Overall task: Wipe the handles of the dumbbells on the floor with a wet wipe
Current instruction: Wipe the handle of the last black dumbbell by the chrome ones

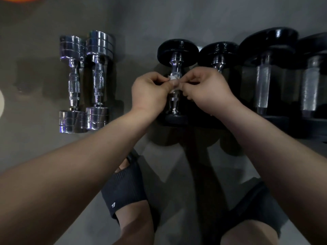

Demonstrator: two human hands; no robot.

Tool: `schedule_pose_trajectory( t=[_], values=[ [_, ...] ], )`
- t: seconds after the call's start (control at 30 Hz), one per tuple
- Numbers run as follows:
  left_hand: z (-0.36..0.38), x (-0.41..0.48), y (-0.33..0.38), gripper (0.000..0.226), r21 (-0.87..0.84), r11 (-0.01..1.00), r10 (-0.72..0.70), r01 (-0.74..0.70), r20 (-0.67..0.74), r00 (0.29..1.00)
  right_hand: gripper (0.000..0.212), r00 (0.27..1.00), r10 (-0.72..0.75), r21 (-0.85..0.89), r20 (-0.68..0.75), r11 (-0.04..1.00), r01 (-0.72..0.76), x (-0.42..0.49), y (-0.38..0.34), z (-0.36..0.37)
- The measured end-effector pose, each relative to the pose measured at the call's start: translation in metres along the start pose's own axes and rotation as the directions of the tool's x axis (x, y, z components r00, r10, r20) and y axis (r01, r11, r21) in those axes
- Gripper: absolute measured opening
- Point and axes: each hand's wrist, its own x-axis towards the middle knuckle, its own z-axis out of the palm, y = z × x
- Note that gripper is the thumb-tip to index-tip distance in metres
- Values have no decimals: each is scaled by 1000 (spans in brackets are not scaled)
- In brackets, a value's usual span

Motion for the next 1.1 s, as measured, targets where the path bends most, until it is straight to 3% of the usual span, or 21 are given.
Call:
schedule_pose_trajectory(
  t=[0.27,0.37,0.6,0.73,0.9,1.0,1.1],
  values=[
    [21,33,22,28,-342,917,-224,205,-16,975,10,977,-1,-60,-214,998,-12,25,-14,9],
    [18,37,15,26,-338,902,-263,270,68,962,12,975,-2,-102,-222,995,-21,26,-18,9],
    [0,26,15,21,-143,970,-167,195,190,968,12,995,-81,-271,-59,961,62,16,-21,-2],
    [-10,19,5,28,57,993,-111,102,200,973,9,995,-87,-348,52,932,100,3,-17,-7],
    [-19,9,-7,32,228,966,-187,119,307,933,9,980,-160,-456,120,867,198,-20,-8,-6],
    [-21,3,-7,28,334,941,-176,51,357,917,10,964,-194,-532,180,805,261,-31,-2,-3],
    [-24,5,5,29,439,898,-182,-22,415,891,12,971,-151,-517,188,825,228,-35,-3,-4]
  ],
)
